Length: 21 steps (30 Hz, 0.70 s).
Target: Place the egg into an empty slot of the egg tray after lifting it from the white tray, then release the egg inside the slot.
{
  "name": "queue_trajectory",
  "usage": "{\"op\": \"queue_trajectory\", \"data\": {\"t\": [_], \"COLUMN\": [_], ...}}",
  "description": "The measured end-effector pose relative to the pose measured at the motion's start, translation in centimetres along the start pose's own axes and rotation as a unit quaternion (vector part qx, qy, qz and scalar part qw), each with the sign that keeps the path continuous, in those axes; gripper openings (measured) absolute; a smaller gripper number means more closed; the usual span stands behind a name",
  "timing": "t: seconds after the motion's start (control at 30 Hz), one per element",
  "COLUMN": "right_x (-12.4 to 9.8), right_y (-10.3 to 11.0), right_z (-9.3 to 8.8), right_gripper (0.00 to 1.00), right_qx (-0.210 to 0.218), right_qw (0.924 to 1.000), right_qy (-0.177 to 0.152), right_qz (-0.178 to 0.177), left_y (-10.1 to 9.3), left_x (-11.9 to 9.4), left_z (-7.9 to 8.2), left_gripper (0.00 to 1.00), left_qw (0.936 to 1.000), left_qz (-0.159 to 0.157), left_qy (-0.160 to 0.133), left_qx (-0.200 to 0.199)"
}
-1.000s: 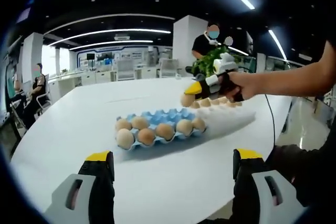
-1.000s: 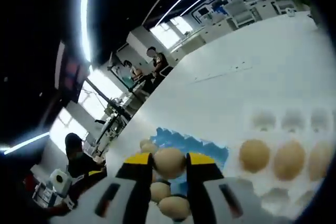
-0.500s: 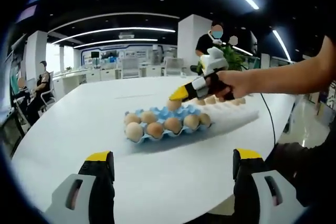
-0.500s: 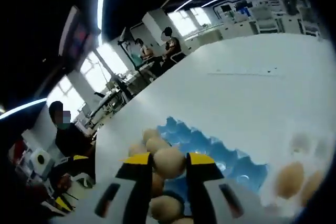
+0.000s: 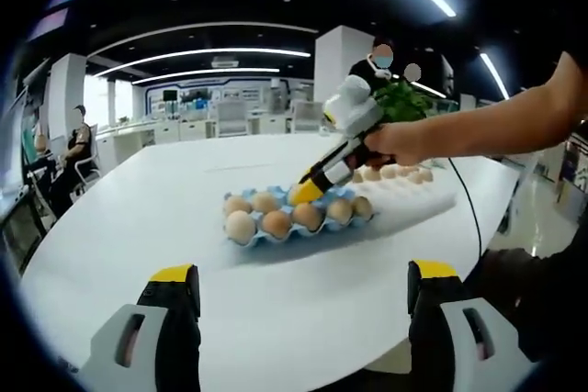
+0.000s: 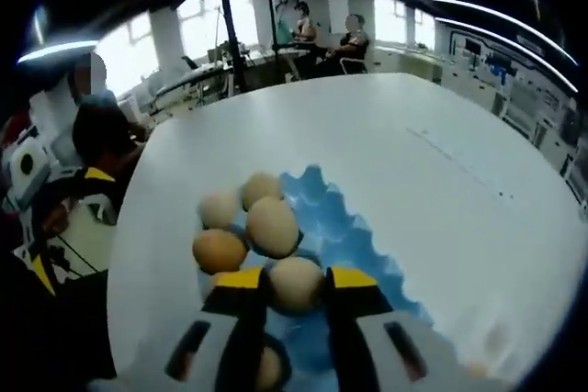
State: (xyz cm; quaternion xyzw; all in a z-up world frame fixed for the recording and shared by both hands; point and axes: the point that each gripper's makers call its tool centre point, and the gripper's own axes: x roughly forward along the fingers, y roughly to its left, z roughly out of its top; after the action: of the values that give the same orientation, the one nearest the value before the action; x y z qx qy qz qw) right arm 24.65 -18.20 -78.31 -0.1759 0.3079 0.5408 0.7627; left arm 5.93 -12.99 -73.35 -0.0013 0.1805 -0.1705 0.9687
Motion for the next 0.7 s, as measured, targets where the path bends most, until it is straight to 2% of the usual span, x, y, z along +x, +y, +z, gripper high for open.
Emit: {"op": "queue_trajectory", "data": {"t": [0.1,0.13,0.17,0.2,0.3,0.5,0.53,0.63,0.7], "right_x": [-0.3,-0.6,-1.2,-1.6,-2.9,-3.8,-4.3,-5.5,-6.9], "right_y": [0.0,-0.1,-0.1,-0.1,-0.4,0.2,0.4,0.0,-0.4], "right_z": [0.2,0.7,2.1,2.7,3.7,3.3,3.2,3.2,2.2], "right_gripper": [0.25,0.24,0.24,0.24,0.24,0.24,0.24,0.24,0.24], "right_qx": [-0.012,-0.012,-0.001,0.011,0.01,0.002,-0.005,0.01,-0.001], "right_qw": [0.9999,0.9998,0.9987,0.9976,0.9958,0.9947,0.9934,0.9896,0.9877], "right_qy": [-0.001,-0.014,-0.051,-0.068,-0.091,-0.103,-0.114,-0.143,-0.156], "right_qz": [-0.003,-0.007,-0.007,-0.005,-0.006,0.008,0.016,0.014,0.005], "left_y": [0.0,0.0,-0.1,-0.2,-0.3,-1.3,-1.4,-1.7,-1.9], "left_x": [-0.1,-0.1,-0.1,-0.2,0.0,0.7,0.8,0.8,0.8], "left_z": [-0.1,-0.2,-0.2,-0.2,-0.1,0.4,0.5,0.6,0.5], "left_gripper": [0.95,0.95,0.95,0.95,0.95,0.96,0.96,0.96,0.96], "left_qw": [1.0,1.0,1.0,1.0,1.0,0.9999,0.9998,0.9998,0.9997], "left_qz": [0.001,0.0,0.0,-0.001,-0.003,-0.014,-0.015,-0.018,-0.02], "left_qy": [0.001,0.002,0.003,0.004,0.004,0.002,0.002,0.001,0.002], "left_qx": [-0.001,0.0,0.001,0.001,0.002,0.009,0.01,0.013,0.013]}}
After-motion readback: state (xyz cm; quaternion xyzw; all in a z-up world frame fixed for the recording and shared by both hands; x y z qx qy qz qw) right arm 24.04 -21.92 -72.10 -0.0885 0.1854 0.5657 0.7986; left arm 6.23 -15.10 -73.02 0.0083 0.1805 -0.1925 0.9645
